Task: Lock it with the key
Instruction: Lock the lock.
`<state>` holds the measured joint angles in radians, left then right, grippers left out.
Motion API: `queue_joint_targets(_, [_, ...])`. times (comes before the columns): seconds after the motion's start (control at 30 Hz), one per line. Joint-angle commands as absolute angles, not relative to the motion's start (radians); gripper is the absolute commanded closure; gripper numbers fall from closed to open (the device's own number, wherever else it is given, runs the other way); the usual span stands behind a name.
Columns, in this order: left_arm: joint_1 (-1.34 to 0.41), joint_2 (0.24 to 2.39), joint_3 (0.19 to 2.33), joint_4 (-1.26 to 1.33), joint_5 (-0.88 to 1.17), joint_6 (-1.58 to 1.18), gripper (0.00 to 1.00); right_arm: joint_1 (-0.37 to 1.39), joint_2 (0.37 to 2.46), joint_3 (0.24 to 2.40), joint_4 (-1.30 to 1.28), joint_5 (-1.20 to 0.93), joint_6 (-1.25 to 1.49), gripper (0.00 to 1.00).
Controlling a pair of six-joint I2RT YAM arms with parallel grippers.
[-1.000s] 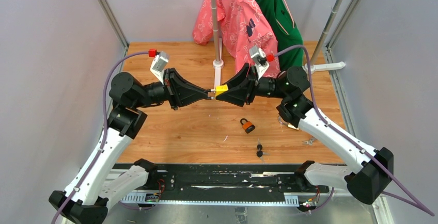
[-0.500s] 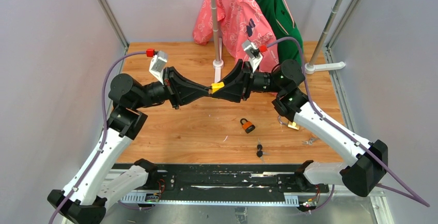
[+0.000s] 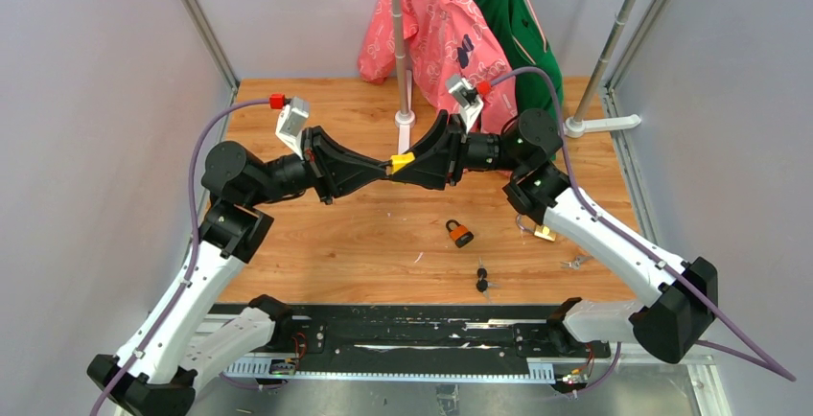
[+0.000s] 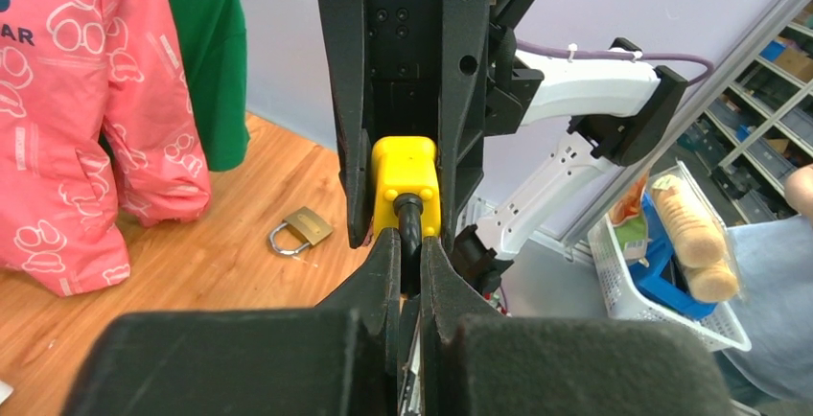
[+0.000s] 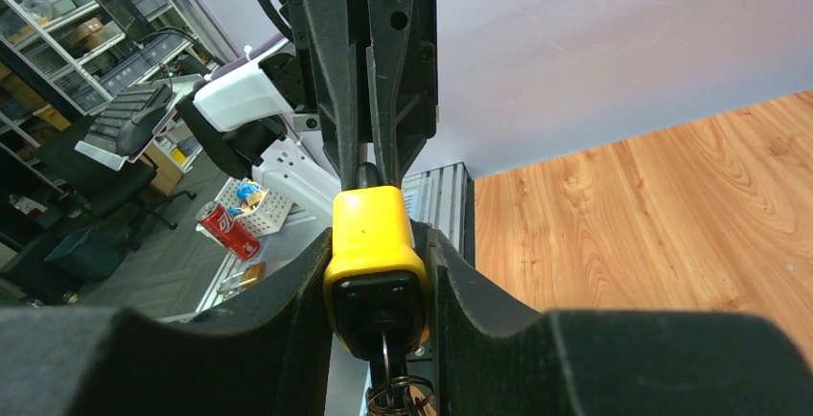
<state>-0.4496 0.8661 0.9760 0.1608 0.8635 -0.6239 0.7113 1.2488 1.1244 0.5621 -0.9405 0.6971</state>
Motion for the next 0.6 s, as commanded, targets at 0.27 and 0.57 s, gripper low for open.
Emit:
queue_joint_targets(0.27, [-0.581,0.928,0.925,0.149,0.859,-0.627,1.00,0.812,1.331,1.214,0.563,-0.886,0.699,1.00])
queue_joint_targets(0.57, [-0.609,0.969,0.940,0.148,0.870,-0.618,1.00,0.824,1.348,1.223,0.570,-0.897,0.697,1.00])
